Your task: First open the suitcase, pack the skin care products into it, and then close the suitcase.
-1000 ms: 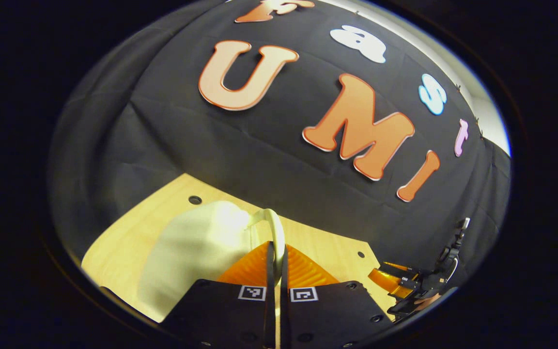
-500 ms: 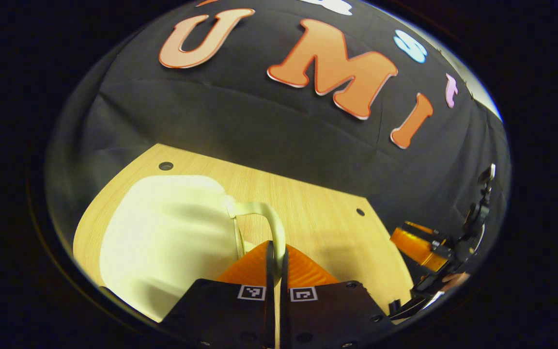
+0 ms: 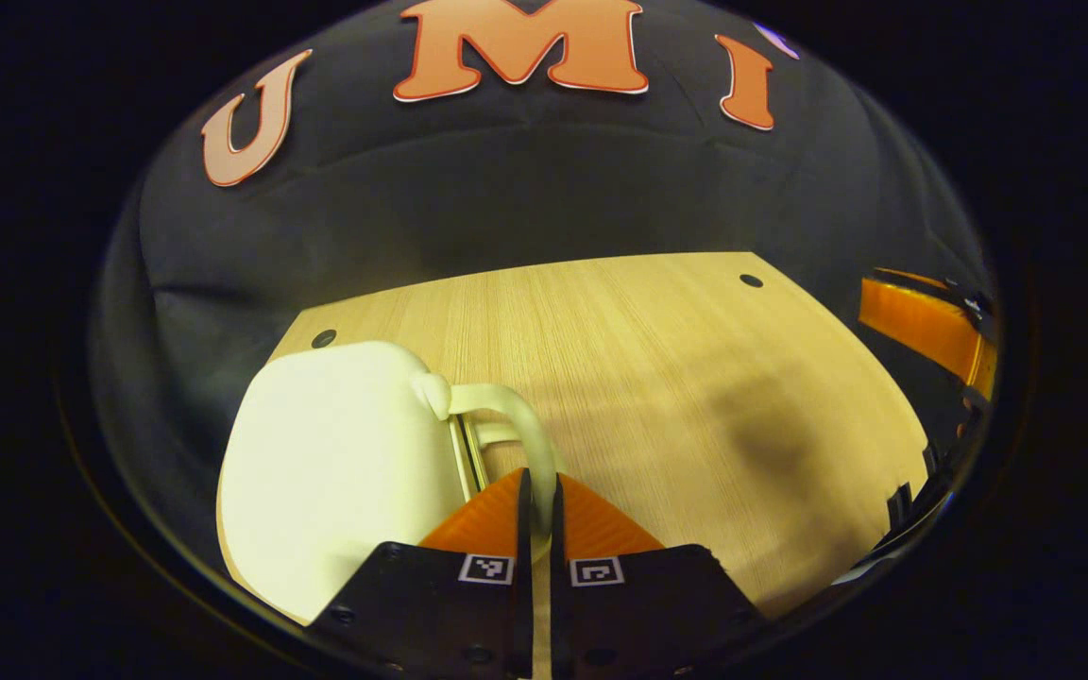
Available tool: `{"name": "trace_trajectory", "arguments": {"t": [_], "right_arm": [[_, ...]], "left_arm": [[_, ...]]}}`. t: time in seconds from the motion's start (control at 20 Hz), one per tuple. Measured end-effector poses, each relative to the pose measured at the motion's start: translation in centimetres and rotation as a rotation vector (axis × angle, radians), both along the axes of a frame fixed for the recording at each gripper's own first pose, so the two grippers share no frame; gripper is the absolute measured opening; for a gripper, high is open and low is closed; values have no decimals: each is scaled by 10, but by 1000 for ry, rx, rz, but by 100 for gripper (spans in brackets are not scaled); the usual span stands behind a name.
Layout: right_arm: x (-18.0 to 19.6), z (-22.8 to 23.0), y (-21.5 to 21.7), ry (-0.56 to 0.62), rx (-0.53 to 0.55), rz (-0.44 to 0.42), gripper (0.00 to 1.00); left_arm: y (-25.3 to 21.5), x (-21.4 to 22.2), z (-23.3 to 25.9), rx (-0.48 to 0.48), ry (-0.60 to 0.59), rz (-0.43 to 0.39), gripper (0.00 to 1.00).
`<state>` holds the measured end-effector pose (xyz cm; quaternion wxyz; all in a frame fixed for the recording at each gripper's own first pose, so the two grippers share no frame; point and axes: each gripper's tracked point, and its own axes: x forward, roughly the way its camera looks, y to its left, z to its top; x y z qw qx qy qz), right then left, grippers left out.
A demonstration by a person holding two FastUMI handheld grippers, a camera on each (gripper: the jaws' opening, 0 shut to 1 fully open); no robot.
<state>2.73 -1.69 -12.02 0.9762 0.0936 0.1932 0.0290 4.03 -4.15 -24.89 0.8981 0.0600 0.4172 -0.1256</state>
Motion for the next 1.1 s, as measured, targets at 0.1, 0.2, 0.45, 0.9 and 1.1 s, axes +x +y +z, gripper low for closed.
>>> {"name": "trace_trajectory", "arguments": {"t": [0.1, 0.2, 0.45, 0.9, 1.1], "right_arm": [[-3, -3, -6, 2, -23, -2, 96], [-5, -4, -10, 3, -29, -15, 96], [-2, 15, -18, -80, -54, -55, 95], [-9, 50, -27, -208, -107, -90, 95], [-13, 63, -24, -274, -87, -78, 95]], "left_arm": [[-4, -4, 0, -4, 22, -7, 13], [-16, -9, 9, -51, 18, -13, 21], [-54, 8, 55, -156, -223, -61, 61], [-72, 22, 117, -192, -459, -18, 98], [-68, 25, 140, -179, -582, 33, 98]]}}
